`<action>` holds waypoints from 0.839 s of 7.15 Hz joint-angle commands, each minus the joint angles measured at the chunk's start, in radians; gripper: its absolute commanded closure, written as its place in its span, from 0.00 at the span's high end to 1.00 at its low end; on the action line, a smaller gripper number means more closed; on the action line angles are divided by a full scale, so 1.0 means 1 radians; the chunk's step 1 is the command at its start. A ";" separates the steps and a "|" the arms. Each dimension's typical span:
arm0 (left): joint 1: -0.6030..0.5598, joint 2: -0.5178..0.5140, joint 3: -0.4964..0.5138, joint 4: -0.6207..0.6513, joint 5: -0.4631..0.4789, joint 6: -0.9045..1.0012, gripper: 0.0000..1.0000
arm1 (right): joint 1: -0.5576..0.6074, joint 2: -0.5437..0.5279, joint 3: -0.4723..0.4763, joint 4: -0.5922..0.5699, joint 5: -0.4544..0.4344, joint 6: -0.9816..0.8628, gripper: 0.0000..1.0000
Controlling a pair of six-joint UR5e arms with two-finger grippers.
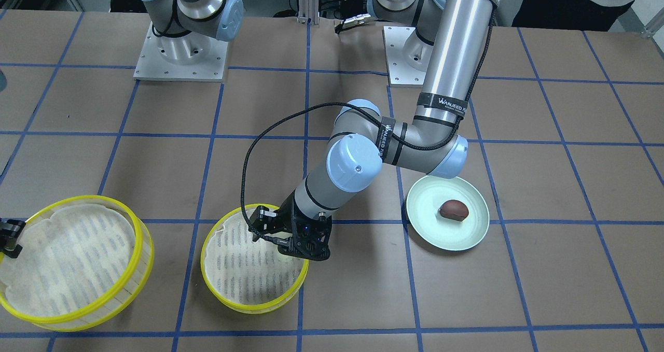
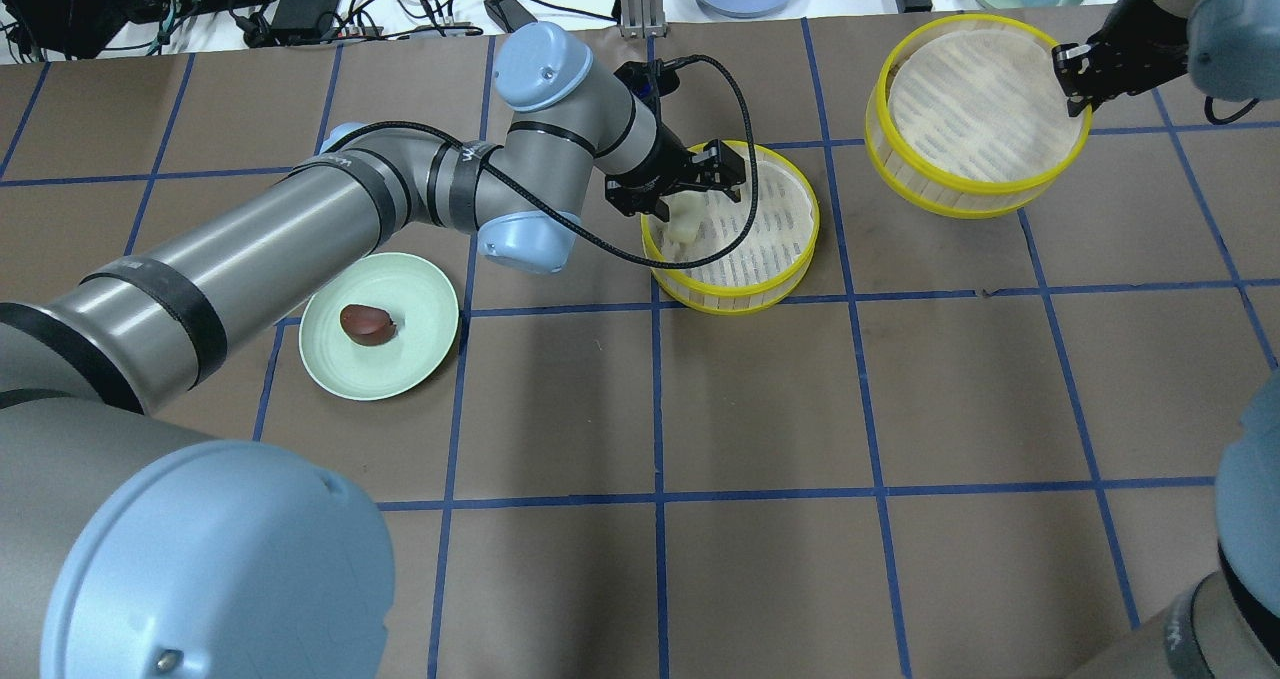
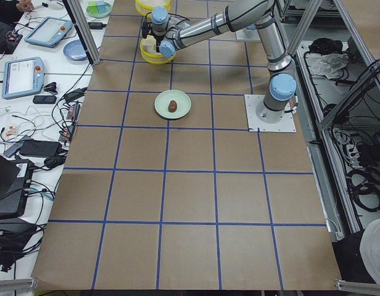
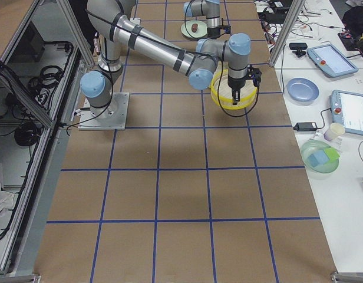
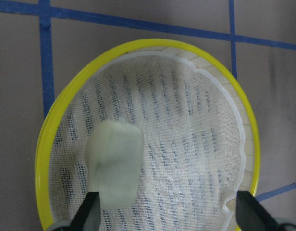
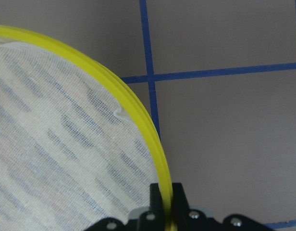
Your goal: Stack buns with steamer
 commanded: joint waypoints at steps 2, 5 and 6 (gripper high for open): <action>0.017 0.055 0.044 -0.175 0.047 0.055 1.00 | 0.080 -0.021 0.000 0.028 -0.011 0.173 0.00; 0.175 0.154 0.052 -0.441 0.357 0.415 1.00 | 0.249 -0.027 0.046 0.030 -0.015 0.393 0.00; 0.264 0.178 0.044 -0.498 0.360 0.541 1.00 | 0.301 -0.027 0.051 0.038 -0.015 0.461 0.00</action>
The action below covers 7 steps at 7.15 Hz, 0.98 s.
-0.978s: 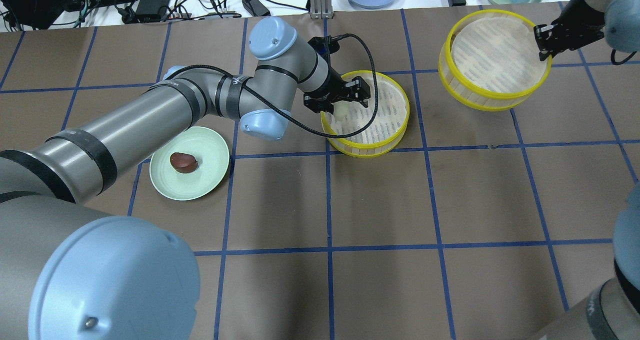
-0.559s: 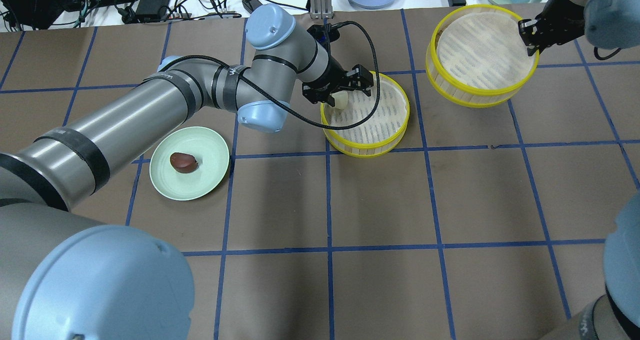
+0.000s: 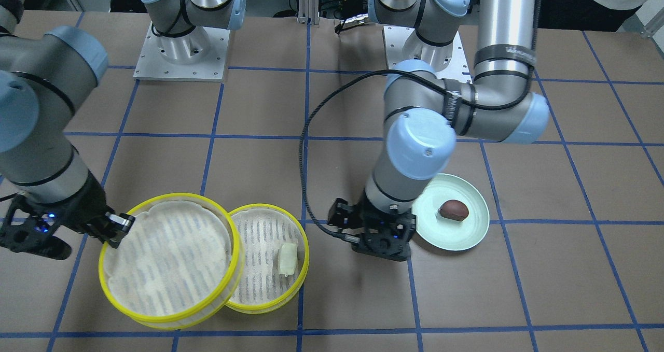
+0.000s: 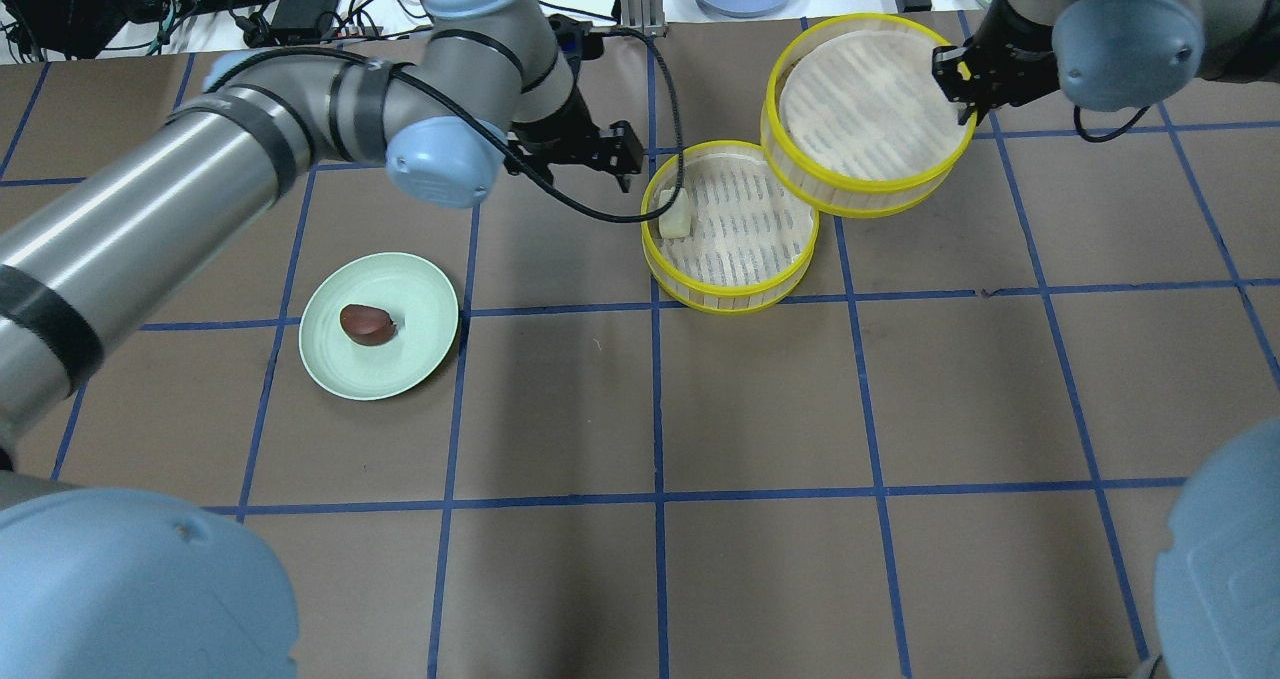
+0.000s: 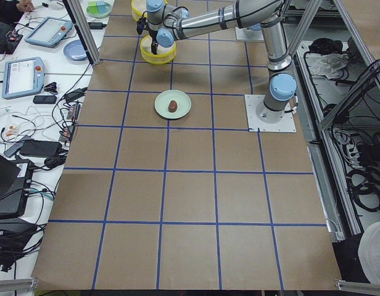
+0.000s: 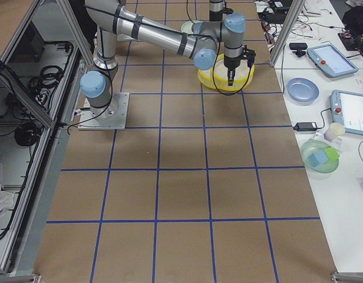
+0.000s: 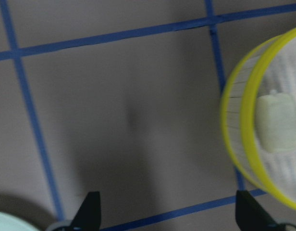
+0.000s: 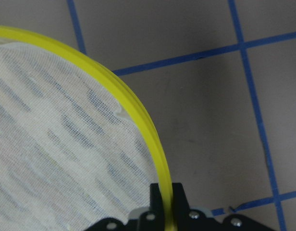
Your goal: Stack buns with steamer
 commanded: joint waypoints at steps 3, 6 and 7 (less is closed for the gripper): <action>0.233 0.047 -0.160 -0.091 0.081 0.413 1.00 | 0.156 0.013 0.045 0.045 0.000 0.169 0.00; 0.338 0.027 -0.273 -0.020 0.118 0.581 1.00 | 0.156 0.056 0.065 -0.026 -0.019 0.167 0.00; 0.342 0.021 -0.276 -0.021 0.111 0.571 1.00 | 0.156 0.059 0.065 -0.050 -0.009 0.167 0.00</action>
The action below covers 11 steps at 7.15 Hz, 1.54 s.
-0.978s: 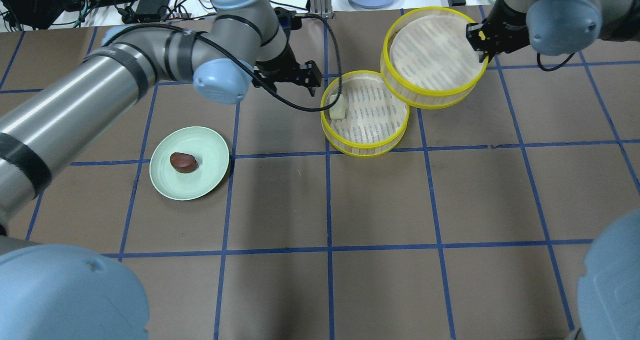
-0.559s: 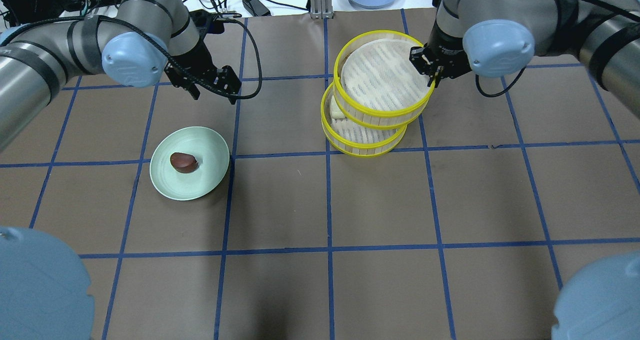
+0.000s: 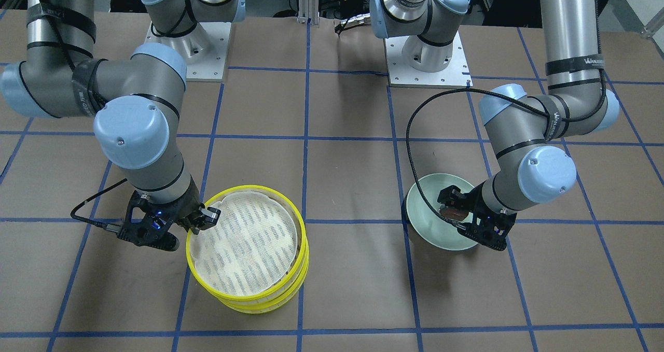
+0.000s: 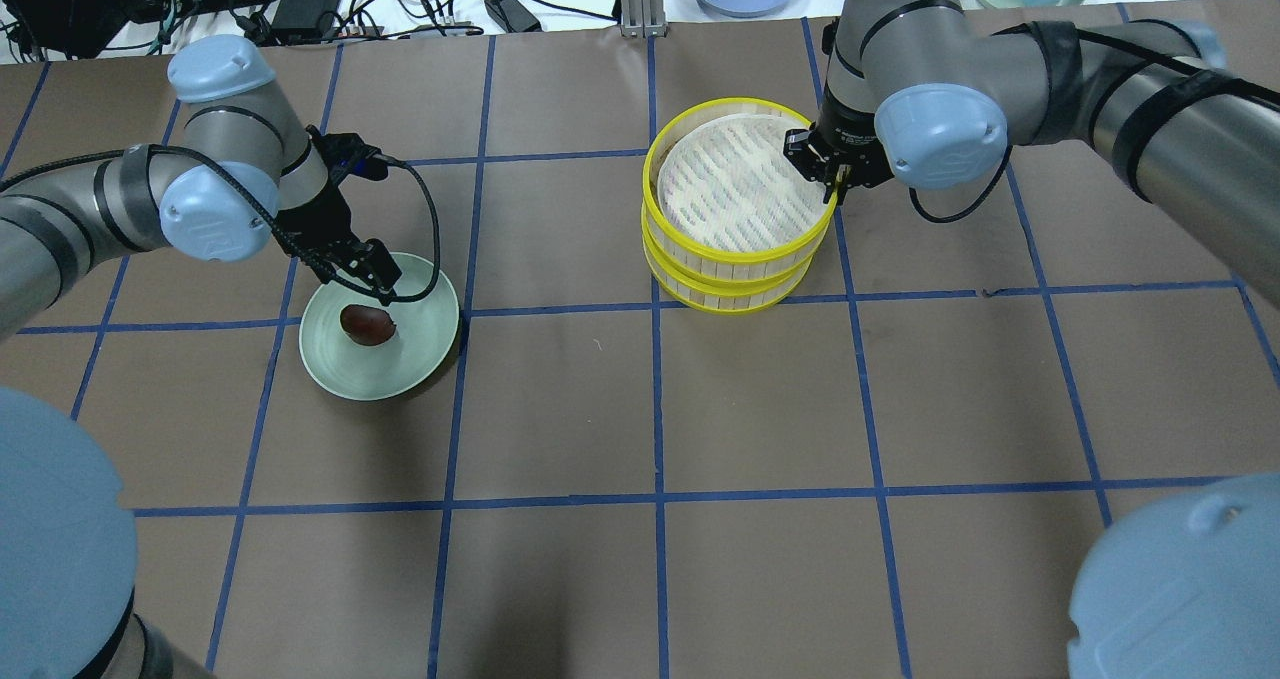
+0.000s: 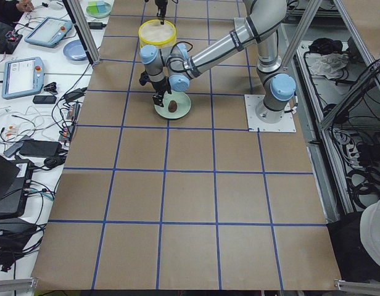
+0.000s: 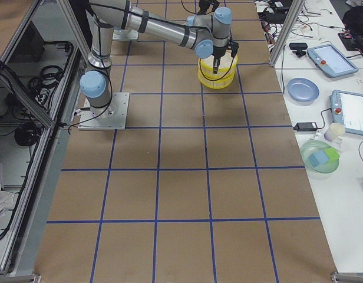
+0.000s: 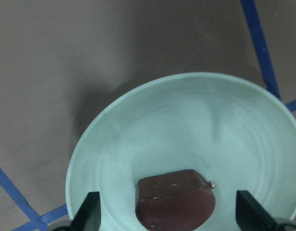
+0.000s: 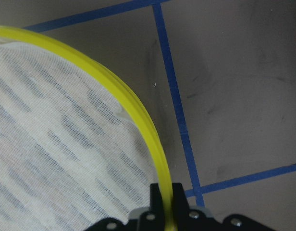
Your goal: Stack buns with steamer
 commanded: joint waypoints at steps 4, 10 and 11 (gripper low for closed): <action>0.018 -0.031 -0.014 -0.036 -0.010 -0.146 1.00 | 0.000 0.022 0.004 -0.033 0.005 0.003 0.00; 0.018 -0.058 -0.014 -0.035 -0.073 -0.212 1.00 | 0.000 0.021 0.009 -0.022 0.009 0.036 0.02; 0.018 -0.071 -0.002 -0.023 -0.072 -0.207 0.74 | 0.000 0.021 0.012 -0.022 0.008 0.036 0.20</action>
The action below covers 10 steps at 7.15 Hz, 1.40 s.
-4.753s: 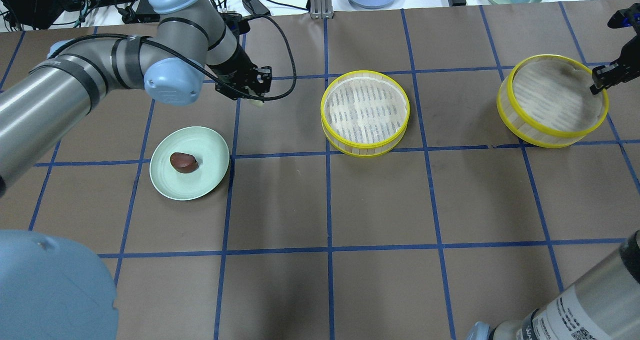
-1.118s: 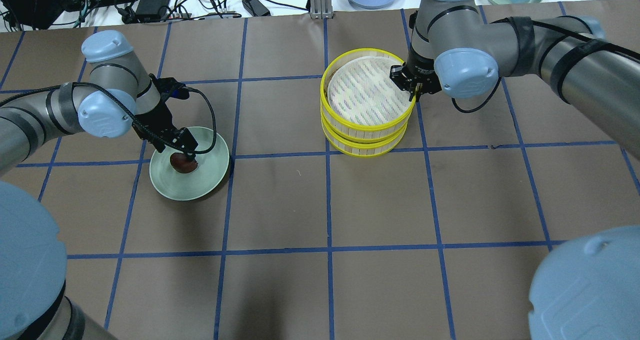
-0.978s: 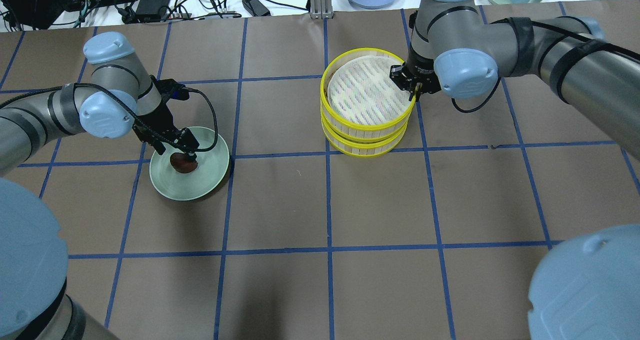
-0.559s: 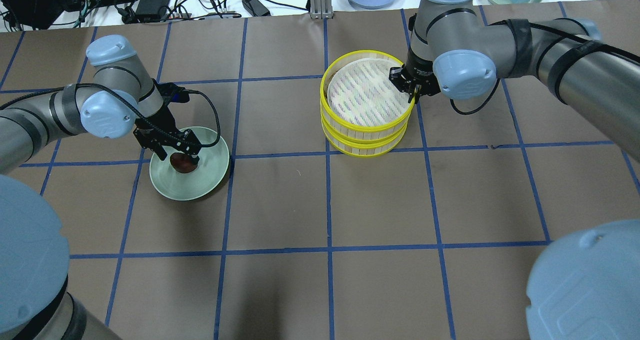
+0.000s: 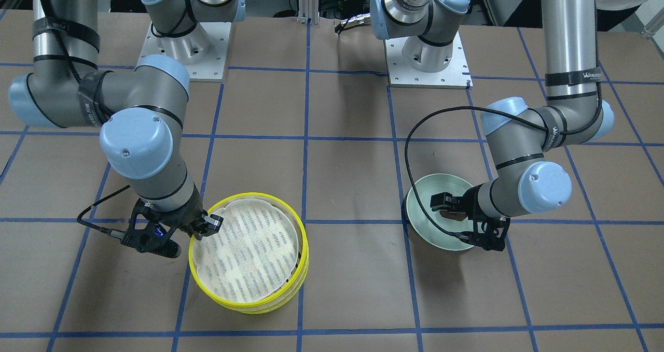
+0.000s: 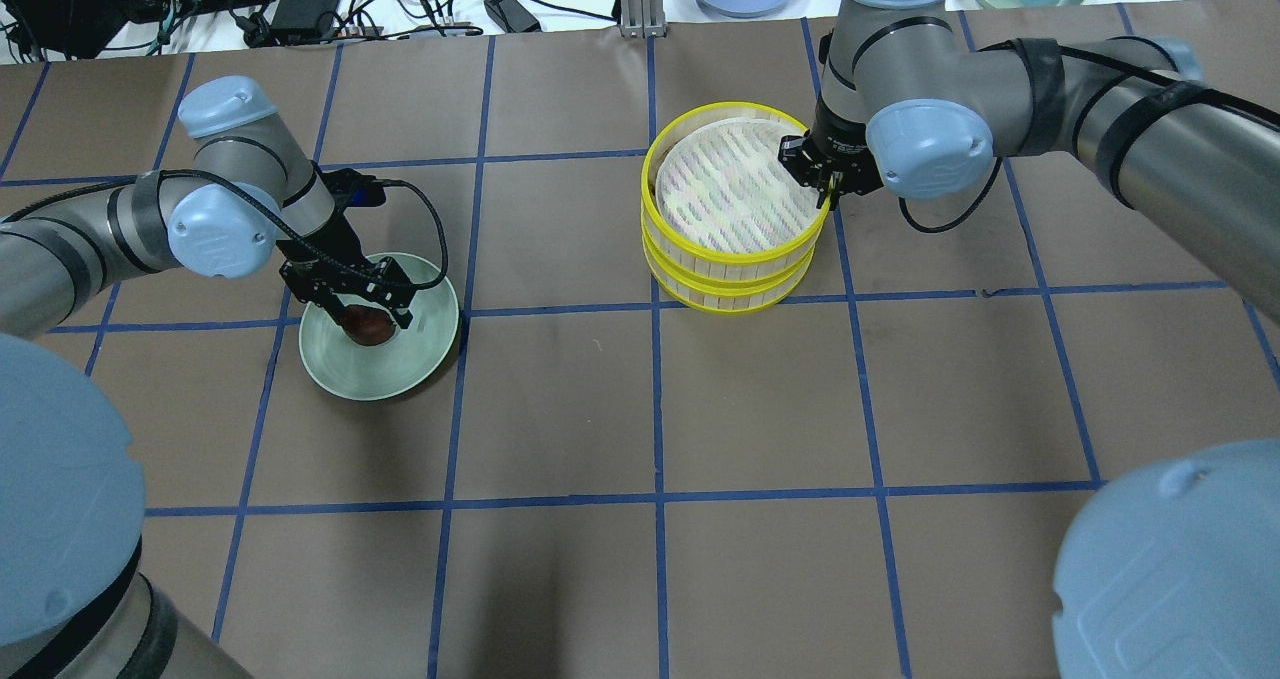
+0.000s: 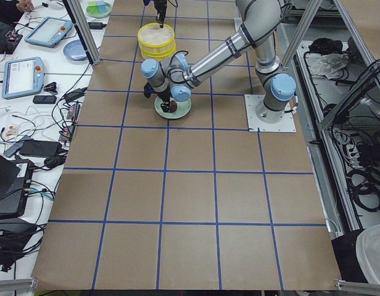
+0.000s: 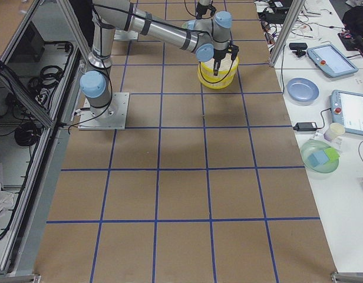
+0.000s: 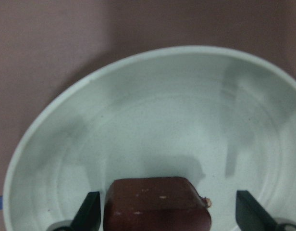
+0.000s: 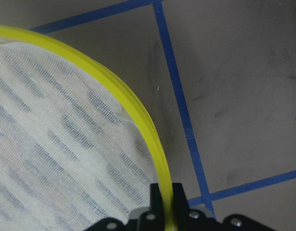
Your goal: Stack buns with steamer
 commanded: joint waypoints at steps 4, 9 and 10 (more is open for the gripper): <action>0.001 -0.012 0.018 0.024 -0.001 -0.009 0.00 | 0.000 -0.009 0.003 0.000 -0.010 0.001 1.00; -0.083 0.060 0.201 -0.020 -0.162 -0.403 0.00 | -0.045 -0.266 -0.043 0.288 -0.013 -0.137 1.00; -0.137 0.073 0.225 -0.004 -0.232 -0.543 0.00 | -0.038 -0.340 -0.043 0.334 -0.002 -0.165 1.00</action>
